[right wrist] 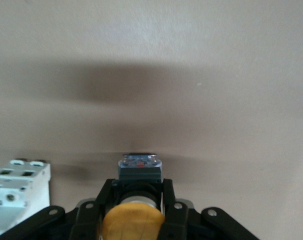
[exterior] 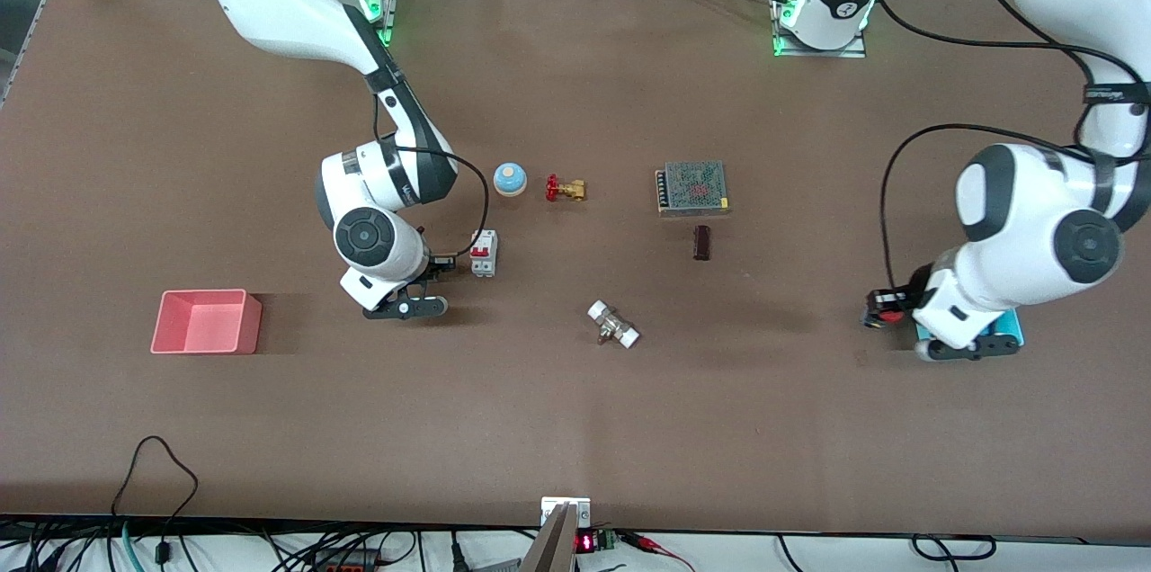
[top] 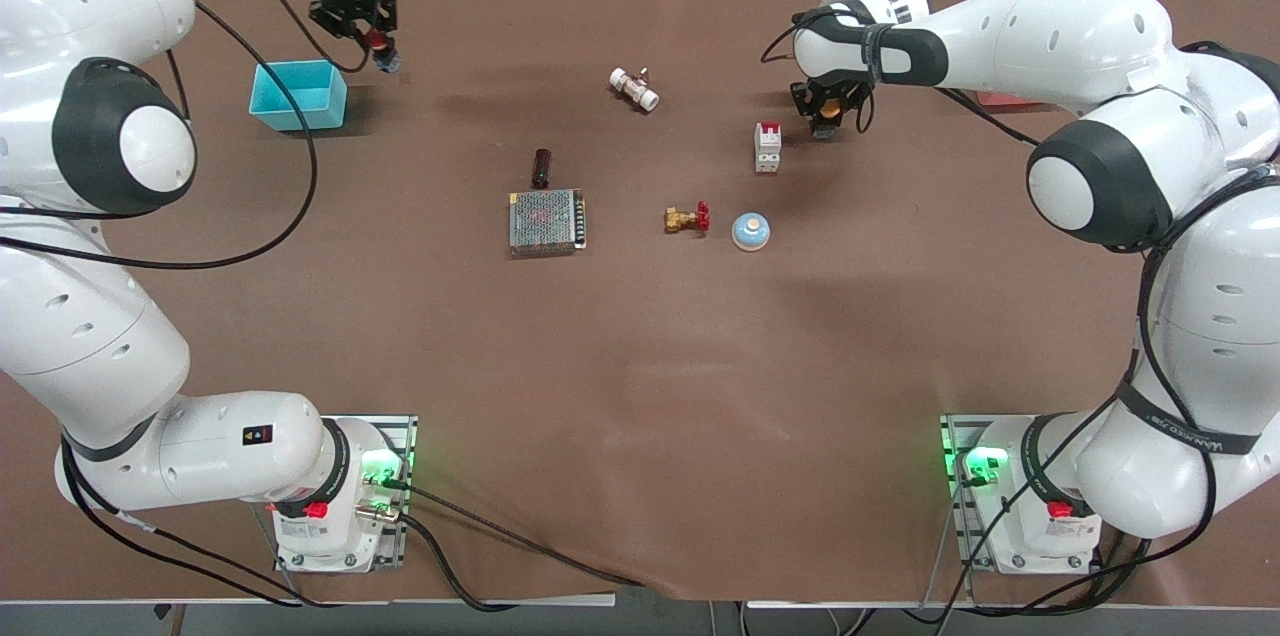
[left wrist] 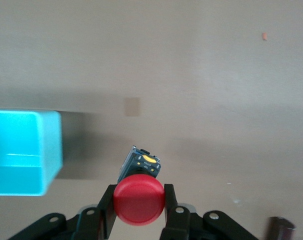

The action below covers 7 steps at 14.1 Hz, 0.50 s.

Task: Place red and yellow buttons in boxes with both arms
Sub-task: 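Carry the yellow button to pink box while the left gripper lowers red button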

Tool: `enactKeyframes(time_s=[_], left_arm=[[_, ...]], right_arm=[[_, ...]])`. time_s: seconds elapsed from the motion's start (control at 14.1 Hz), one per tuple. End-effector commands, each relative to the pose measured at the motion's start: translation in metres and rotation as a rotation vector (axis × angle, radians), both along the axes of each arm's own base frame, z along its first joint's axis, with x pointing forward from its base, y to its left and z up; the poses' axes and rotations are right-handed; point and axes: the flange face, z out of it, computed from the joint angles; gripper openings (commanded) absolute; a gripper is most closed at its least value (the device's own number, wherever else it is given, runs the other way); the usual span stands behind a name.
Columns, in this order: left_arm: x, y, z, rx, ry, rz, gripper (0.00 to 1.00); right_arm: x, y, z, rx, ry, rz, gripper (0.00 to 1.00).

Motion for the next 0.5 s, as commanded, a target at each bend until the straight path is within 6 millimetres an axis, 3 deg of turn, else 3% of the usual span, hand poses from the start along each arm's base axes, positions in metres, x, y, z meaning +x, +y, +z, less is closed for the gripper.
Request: enactKeyframes(time_s=[0.0,0.14,0.28,0.43], left_arm=[[-0.004,0.042,0.005,0.006,0.006,-0.026,0.29],[-0.007,0.079,0.004,0.002,0.003,-0.044,0.29],[-0.010,0.107,0.004,-0.001,-0.008,-0.074,0.29],[-0.013,0.129,0.001,0.013,-0.008,-0.105,0.29]], right_arm=[[0.016,-0.006,0.046,0.032,-0.061,-0.013,0.14],[0.036,-0.042,0.077,0.020,-0.120,-0.067,0.14],[0.056,-0.099,0.102,-0.014,-0.170,-0.133,0.14],[0.062,-0.141,0.109,-0.044,-0.158,-0.116,0.14]])
